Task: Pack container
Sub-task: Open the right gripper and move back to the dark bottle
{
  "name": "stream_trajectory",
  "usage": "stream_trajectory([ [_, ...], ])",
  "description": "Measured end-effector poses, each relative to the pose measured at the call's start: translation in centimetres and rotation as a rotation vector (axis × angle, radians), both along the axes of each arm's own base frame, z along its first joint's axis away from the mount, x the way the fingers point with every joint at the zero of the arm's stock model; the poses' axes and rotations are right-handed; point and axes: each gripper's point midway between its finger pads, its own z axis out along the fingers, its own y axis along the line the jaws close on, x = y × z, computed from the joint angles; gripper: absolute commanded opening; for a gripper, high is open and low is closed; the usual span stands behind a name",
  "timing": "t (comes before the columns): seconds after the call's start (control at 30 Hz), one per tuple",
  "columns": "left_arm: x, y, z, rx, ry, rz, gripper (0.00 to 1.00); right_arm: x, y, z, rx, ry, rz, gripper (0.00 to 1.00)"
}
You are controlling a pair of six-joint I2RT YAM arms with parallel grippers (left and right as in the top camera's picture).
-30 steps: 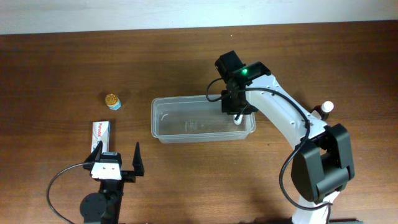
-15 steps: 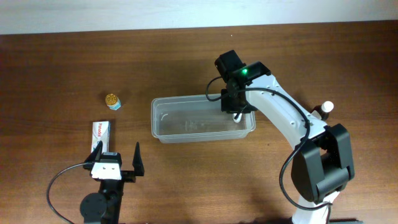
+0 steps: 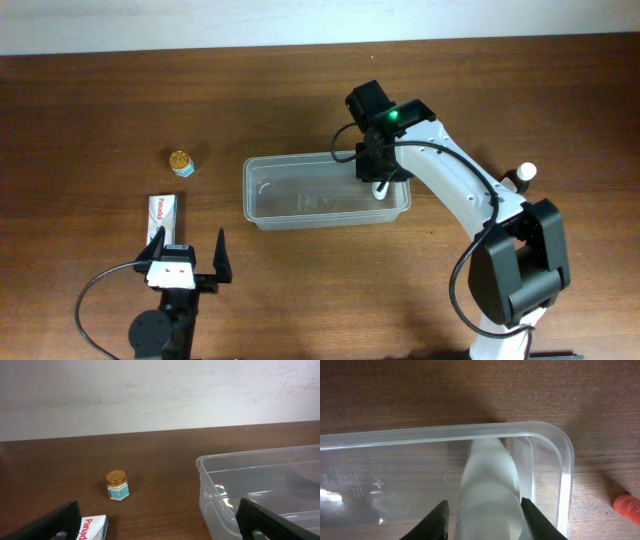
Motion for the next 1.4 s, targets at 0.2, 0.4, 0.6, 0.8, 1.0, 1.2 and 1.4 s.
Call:
stream_trajectory([
  [0.2, 0.0, 0.0, 0.0, 0.000, 0.000, 0.000, 0.99, 0.0, 0.0, 0.0, -0.001, 0.000, 0.000, 0.43],
  [0.4, 0.0, 0.0, 0.0, 0.000, 0.000, 0.000, 0.99, -0.5, -0.5, 0.9, -0.027, 0.022, 0.000, 0.53],
  [0.6, 0.0, 0.0, 0.0, 0.000, 0.000, 0.000, 0.99, 0.3, -0.6, 6.2, -0.029, -0.035, -0.004, 0.63],
  [0.8, 0.0, 0.0, 0.0, 0.000, 0.000, 0.000, 0.99, -0.3, -1.4, 14.4, 0.000, -0.126, -0.014, 0.68],
  [1.0, 0.0, 0.0, 0.0, 0.000, 0.000, 0.000, 0.99, -2.4, -5.8, 19.1, -0.003, -0.123, -0.092, 0.68],
  [1.2, 0.0, 0.0, 0.0, 0.000, 0.000, 0.000, 0.99, -2.4, -9.8, 20.7, 0.088, -0.147, -0.186, 0.75],
  [1.4, 0.0, 0.0, 0.0, 0.000, 0.000, 0.000, 1.00, -4.3, -13.9, 23.3, 0.122, -0.220, -0.291, 0.80],
])
